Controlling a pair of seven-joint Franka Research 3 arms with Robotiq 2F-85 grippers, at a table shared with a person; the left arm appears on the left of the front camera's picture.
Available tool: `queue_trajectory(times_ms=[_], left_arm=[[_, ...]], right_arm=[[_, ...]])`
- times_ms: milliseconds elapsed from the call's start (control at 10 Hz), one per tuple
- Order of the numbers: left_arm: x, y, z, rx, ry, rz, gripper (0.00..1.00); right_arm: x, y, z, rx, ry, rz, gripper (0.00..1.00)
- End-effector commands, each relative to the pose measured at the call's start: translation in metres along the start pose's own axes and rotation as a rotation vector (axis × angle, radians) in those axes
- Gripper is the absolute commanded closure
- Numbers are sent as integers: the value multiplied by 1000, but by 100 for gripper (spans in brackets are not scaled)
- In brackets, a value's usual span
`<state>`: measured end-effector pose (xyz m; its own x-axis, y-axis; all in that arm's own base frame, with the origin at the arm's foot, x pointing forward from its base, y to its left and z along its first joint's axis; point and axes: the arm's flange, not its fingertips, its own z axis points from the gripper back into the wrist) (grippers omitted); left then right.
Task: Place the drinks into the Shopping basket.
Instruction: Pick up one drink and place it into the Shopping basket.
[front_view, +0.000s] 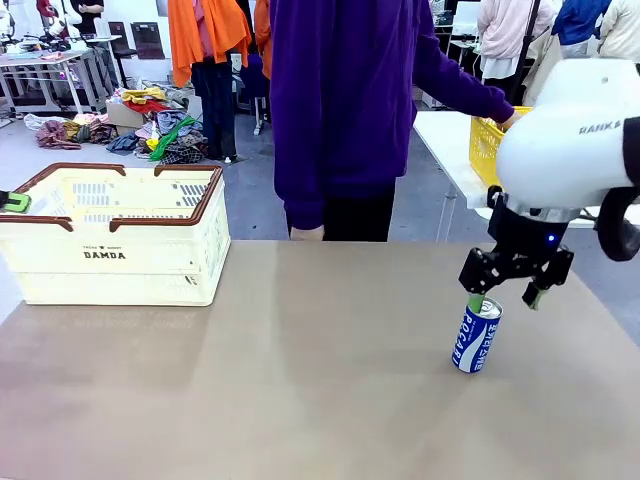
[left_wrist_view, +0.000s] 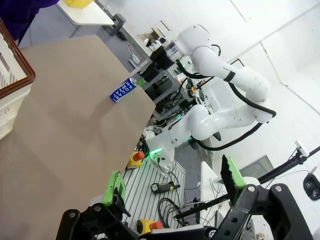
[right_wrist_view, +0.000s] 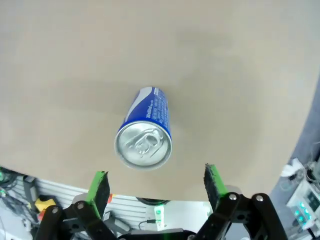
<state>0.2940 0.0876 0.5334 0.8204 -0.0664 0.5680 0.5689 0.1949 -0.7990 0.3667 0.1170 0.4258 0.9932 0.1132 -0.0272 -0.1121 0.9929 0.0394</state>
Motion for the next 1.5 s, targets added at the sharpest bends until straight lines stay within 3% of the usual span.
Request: queue_trajectory(times_ms=[0, 100, 300, 900, 1100, 1400], left_arm=[[0, -3, -1, -21, -17, -4, 0], [0, -3, -1, -21, -17, -4, 0], [0, -3, -1, -21, -17, -4, 0], [0, -3, -1, -21, -17, -4, 0], [0, -3, -1, -21, -17, -4, 0], [0, -3, -1, -21, -17, -4, 0]], right_arm=[[4, 3, -25, -6, -1, -77, 0], [6, 5, -42, 20, 18, -55, 0], [9, 7, -59, 47, -74, -71, 0], [15, 11, -65, 65, -71, -47, 0], [-12, -40, -8, 214, -72, -91, 0], [-105, -175, 103, 530, -320, -264, 0]])
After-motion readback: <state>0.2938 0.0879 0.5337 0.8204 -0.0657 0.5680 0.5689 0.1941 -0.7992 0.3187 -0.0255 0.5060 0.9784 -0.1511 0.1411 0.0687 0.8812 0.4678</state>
